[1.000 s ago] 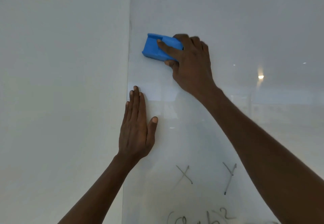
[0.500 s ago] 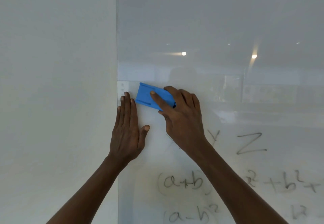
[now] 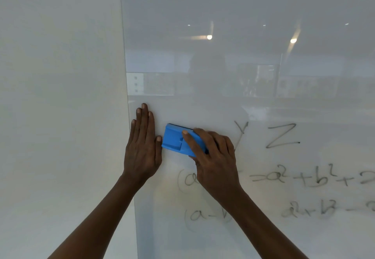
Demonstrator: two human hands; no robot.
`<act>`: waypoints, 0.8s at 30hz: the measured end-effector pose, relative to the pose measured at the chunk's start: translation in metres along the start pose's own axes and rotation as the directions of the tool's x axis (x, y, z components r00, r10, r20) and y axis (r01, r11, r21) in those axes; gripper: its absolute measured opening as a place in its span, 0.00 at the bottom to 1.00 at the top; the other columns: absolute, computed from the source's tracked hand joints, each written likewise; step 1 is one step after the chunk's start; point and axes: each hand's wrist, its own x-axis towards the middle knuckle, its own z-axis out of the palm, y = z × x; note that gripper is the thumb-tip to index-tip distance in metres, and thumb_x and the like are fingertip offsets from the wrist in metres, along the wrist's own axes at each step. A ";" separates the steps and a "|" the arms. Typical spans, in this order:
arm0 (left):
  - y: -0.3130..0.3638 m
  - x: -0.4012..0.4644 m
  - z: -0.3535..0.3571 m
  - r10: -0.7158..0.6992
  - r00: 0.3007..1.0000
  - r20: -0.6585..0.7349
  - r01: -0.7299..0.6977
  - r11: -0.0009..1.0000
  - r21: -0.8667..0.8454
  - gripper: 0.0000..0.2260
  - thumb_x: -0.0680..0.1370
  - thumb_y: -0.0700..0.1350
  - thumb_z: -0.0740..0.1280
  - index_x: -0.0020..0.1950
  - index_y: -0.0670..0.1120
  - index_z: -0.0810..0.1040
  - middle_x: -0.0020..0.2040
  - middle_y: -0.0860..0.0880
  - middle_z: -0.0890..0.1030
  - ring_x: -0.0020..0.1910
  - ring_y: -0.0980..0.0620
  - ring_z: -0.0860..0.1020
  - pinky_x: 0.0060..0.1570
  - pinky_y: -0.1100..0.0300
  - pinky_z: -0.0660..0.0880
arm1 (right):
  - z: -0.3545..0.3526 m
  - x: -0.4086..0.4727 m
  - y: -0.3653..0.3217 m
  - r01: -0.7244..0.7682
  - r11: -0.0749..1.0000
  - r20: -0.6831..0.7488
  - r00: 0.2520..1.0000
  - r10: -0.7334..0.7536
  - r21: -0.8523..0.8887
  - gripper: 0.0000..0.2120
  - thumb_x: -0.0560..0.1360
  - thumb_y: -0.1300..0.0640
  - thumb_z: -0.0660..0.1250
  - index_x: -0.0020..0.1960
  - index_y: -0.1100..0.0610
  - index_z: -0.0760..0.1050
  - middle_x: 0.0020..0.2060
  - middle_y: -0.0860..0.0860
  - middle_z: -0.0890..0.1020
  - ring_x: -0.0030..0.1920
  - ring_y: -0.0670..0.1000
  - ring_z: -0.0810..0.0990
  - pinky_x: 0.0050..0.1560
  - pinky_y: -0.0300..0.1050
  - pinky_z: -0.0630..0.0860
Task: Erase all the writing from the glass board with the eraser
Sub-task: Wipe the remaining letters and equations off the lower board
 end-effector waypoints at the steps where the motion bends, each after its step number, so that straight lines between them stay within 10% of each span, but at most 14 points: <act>1: 0.000 -0.001 0.001 -0.001 1.000 -0.010 0.001 1.000 0.004 0.28 0.85 0.44 0.53 0.82 0.34 0.52 0.84 0.40 0.49 0.85 0.47 0.46 0.83 0.52 0.46 | 0.001 -0.008 -0.001 -0.017 1.000 0.008 1.000 0.017 0.020 0.33 0.74 0.60 0.68 0.77 0.53 0.61 0.67 0.52 0.72 0.61 0.55 0.73 0.65 0.49 0.65; 24: 0.007 -0.023 0.014 -0.032 0.999 -0.006 0.032 0.997 0.075 0.29 0.86 0.47 0.52 0.83 0.35 0.48 0.84 0.39 0.47 0.85 0.45 0.43 0.83 0.49 0.45 | 0.015 -0.112 -0.014 0.210 0.978 0.102 0.973 -0.208 -0.013 0.22 0.78 0.57 0.65 0.71 0.60 0.70 0.60 0.56 0.80 0.53 0.55 0.81 0.55 0.52 0.79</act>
